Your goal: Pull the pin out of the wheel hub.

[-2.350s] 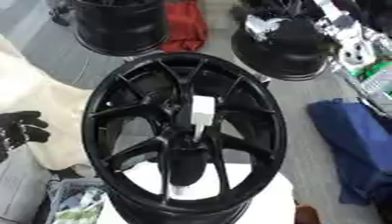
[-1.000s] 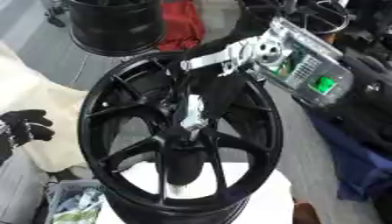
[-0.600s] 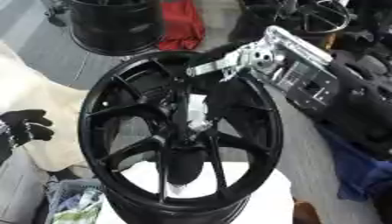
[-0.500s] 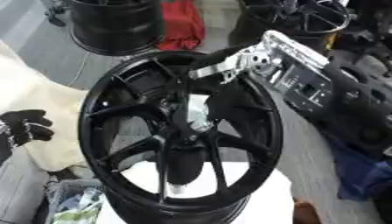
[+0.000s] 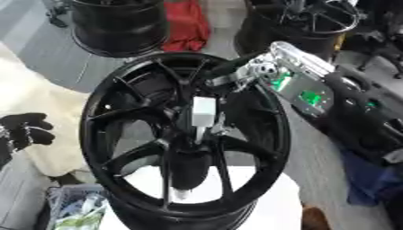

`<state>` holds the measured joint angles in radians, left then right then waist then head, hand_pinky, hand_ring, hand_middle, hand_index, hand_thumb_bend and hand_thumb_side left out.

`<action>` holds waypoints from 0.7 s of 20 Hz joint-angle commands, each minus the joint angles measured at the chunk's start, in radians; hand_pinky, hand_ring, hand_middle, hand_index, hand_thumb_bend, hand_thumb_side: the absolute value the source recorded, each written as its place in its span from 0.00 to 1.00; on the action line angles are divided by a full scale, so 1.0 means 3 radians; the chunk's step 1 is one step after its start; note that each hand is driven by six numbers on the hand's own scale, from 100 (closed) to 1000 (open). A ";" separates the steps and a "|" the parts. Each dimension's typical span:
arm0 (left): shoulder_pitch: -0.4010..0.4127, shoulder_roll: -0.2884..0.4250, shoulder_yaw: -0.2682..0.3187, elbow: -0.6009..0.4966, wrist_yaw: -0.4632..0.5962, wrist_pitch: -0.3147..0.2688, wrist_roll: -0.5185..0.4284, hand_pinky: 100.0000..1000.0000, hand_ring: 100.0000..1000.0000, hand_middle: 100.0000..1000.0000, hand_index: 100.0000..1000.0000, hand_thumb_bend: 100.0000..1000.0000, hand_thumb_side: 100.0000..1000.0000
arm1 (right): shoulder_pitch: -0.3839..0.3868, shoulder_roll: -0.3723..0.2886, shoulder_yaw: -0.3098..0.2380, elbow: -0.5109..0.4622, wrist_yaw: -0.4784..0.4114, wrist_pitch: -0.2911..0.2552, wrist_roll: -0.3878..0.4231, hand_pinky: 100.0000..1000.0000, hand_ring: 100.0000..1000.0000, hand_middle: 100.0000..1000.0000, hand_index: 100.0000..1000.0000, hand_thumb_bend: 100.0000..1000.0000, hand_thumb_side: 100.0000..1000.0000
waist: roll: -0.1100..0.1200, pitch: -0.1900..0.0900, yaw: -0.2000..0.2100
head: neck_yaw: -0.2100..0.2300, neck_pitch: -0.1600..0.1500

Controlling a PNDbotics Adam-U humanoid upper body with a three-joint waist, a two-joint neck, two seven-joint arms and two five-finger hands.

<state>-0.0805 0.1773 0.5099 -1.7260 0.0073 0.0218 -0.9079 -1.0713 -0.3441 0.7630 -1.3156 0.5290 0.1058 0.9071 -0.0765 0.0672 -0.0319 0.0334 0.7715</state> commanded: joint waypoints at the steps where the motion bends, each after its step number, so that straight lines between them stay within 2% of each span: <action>1: -0.0028 0.0059 0.0019 -0.0042 -0.0015 -0.0013 0.0003 0.72 0.66 0.65 0.82 0.00 0.89 | -0.0046 -0.0020 -0.0076 -0.0003 0.0061 -0.0041 0.0000 0.73 0.77 0.75 0.92 0.39 0.41 | 0.0028 -0.0061 -0.0006 | -0.0005 -0.0005; 3: -0.0028 0.0059 0.0019 -0.0041 -0.0016 -0.0014 0.0003 0.72 0.66 0.65 0.82 0.00 0.89 | -0.0047 -0.0018 -0.0086 -0.0016 0.0077 -0.0048 0.0000 0.67 0.71 0.67 0.85 0.36 0.38 | 0.0028 -0.0060 -0.0008 | -0.0005 -0.0005; 7: -0.0026 0.0057 0.0020 -0.0039 -0.0020 -0.0017 0.0003 0.72 0.66 0.65 0.82 0.00 0.89 | -0.0057 -0.0016 -0.0122 -0.0093 0.0099 -0.0057 0.0000 0.60 0.63 0.59 0.76 0.33 0.35 | 0.0028 -0.0059 -0.0012 | -0.0008 -0.0005; 8: -0.0025 0.0056 0.0020 -0.0039 -0.0020 -0.0017 0.0003 0.72 0.66 0.65 0.82 0.00 0.89 | -0.0060 -0.0016 -0.0131 -0.0114 0.0099 -0.0057 0.0000 0.55 0.59 0.55 0.71 0.28 0.33 | 0.0028 -0.0059 -0.0012 | -0.0008 -0.0005; 9: -0.0025 0.0056 0.0020 -0.0038 -0.0021 -0.0017 0.0003 0.72 0.66 0.65 0.82 0.00 0.89 | -0.0062 -0.0018 -0.0141 -0.0137 0.0099 -0.0055 0.0000 0.55 0.58 0.55 0.71 0.28 0.33 | 0.0028 -0.0059 -0.0012 | -0.0008 -0.0005; 14: -0.0021 0.0054 0.0026 -0.0037 -0.0023 -0.0015 0.0003 0.72 0.66 0.65 0.82 0.00 0.89 | -0.0079 -0.0069 -0.0238 -0.0333 0.0095 -0.0033 0.0000 0.47 0.51 0.45 0.59 0.11 0.21 | 0.0029 -0.0062 -0.0019 | -0.0009 -0.0005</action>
<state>-0.0804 0.1772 0.5101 -1.7256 0.0034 0.0198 -0.9069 -1.0684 -0.3423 0.7201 -1.3776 0.5530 0.0952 0.9076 -0.0763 0.0672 -0.0358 0.0326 0.7715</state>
